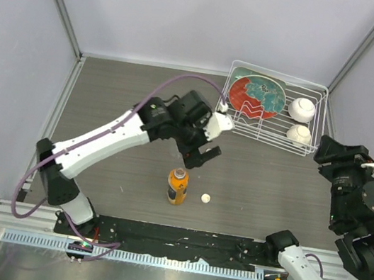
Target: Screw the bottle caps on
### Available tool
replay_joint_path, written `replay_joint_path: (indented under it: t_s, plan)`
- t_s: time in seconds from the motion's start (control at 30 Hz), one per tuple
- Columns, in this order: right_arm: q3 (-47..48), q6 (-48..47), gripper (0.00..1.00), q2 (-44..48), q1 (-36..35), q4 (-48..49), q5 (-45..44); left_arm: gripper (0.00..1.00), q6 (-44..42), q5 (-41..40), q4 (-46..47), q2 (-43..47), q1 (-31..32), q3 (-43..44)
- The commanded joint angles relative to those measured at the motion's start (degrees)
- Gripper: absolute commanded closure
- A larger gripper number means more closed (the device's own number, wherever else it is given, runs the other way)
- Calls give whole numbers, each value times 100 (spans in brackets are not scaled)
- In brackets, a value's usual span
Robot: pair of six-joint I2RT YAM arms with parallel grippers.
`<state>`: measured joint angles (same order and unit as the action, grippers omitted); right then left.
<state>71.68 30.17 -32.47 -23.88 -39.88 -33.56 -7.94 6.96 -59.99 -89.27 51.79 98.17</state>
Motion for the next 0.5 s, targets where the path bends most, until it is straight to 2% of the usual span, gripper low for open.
replay_joint_path:
  t_s: [0.0, 0.13, 0.2, 0.23, 0.3, 0.33, 0.37, 0.47]
  plan:
    - [145, 261, 56, -5, -3, -257, -423, 0, -76, -230, 460, -397, 410, 291]
    - [101, 314, 63, 21, -3, -292, -379, 23, -102, -117, 716, -1011, 630, 238]
    - [48, 322, 63, 56, -3, -319, -336, 30, -111, -46, 830, -1214, 674, 159]
    - [-13, 331, 63, 74, 6, -319, -309, 39, -111, -11, 865, -1389, 701, 115]
    - [-92, 322, 57, 135, -3, -275, -239, 46, -224, -28, 988, -1557, 745, -69]
    - [-162, 331, 56, 153, -3, -266, -221, 57, -234, -46, 1058, -1619, 754, -140]
    - [-207, 340, 55, 170, -3, -240, -195, 62, -216, -20, 1172, -1733, 754, -245]
    - [-312, 393, 50, 179, -3, -213, -19, 69, -120, 112, 1401, -1882, 780, -429]
